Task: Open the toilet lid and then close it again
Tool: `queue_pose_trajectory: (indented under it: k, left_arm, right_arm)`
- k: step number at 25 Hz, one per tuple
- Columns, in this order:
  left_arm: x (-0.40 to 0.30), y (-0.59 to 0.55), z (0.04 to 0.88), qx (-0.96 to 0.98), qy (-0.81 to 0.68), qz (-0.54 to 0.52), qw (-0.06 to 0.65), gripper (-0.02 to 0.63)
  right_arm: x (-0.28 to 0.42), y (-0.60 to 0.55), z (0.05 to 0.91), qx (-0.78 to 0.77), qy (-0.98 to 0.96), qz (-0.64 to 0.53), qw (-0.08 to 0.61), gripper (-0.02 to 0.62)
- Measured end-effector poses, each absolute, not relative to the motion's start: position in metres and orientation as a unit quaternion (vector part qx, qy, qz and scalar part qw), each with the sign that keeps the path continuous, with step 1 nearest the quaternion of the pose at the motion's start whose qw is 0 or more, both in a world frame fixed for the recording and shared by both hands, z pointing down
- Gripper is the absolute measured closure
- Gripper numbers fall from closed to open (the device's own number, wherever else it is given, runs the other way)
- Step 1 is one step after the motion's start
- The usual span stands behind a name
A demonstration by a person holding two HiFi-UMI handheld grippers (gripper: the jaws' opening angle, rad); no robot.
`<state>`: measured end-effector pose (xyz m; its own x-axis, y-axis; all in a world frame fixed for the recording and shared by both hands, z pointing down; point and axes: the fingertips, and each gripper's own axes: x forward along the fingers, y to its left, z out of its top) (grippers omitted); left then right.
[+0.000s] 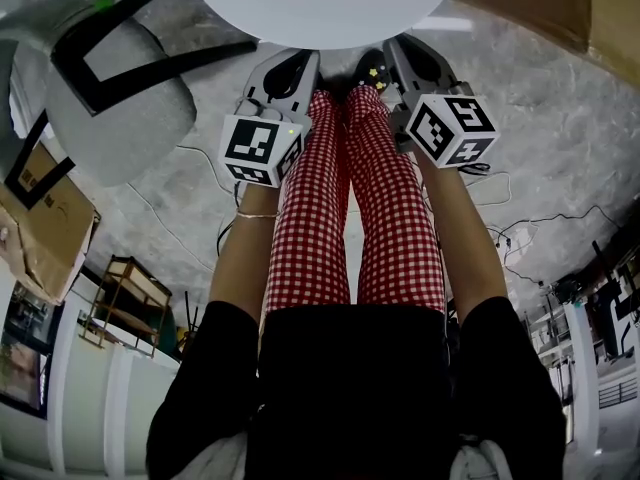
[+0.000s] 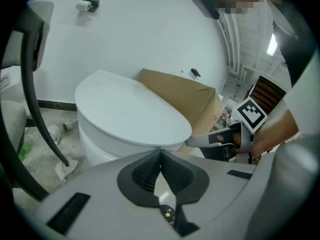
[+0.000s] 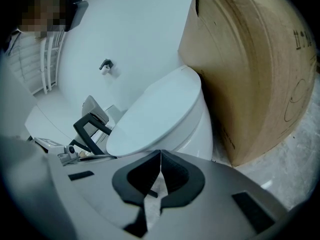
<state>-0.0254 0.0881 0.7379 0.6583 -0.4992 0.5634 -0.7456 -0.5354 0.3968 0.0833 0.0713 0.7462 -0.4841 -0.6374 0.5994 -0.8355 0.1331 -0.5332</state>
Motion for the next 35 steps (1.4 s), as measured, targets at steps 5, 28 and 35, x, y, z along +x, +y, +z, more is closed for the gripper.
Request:
queue_pose_trajectory:
  k: [5,28,35]
  left_arm:
    - [-0.024,0.089,0.740,0.855,-0.360,0.197,0.317,0.603]
    - [-0.028,0.102,0.735,0.858,-0.350,0.207,0.315,0.603]
    - [-0.031,0.105,0.722,0.864,-0.345,0.205,0.305,0.603]
  right_arm:
    - [0.084,0.072,0.747,0.497,-0.741,0.438,0.111,0.574]
    - [0.070,0.086,0.737,0.488,-0.745,0.443,0.106,0.574]
    - [0.066,0.082,0.720,0.485,-0.756,0.428,0.101,0.575]
